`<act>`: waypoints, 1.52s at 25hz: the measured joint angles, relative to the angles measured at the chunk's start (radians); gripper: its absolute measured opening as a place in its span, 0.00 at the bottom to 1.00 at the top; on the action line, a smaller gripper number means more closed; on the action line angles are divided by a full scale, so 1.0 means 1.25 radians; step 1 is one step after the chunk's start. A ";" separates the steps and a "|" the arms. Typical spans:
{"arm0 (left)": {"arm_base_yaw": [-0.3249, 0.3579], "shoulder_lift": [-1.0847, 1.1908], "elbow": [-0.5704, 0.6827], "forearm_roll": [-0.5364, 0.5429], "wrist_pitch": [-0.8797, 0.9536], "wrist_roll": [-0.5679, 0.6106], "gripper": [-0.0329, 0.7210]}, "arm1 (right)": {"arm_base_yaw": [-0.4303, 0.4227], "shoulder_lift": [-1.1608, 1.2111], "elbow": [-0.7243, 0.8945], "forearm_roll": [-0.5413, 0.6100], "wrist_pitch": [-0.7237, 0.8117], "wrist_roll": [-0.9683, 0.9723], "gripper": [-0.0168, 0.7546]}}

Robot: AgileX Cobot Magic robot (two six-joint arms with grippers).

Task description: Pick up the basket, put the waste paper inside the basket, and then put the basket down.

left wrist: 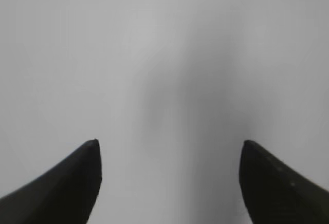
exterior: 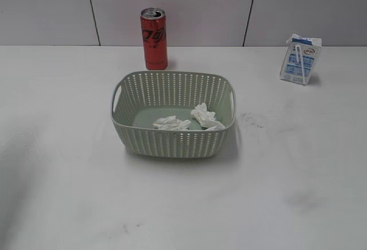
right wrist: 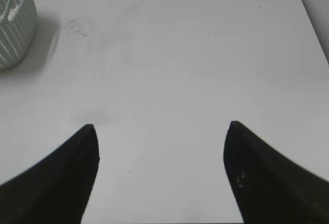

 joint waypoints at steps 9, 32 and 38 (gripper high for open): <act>0.000 -0.436 0.392 0.011 -0.065 0.003 0.83 | 0.000 -0.066 0.001 0.000 0.001 0.001 0.76; 0.000 -1.175 0.590 0.015 -0.062 0.003 0.83 | 0.000 -0.068 0.001 0.001 0.001 0.001 0.76; 0.000 -1.267 0.590 0.018 -0.054 0.003 0.83 | 0.000 -0.068 0.001 0.001 0.000 0.001 0.76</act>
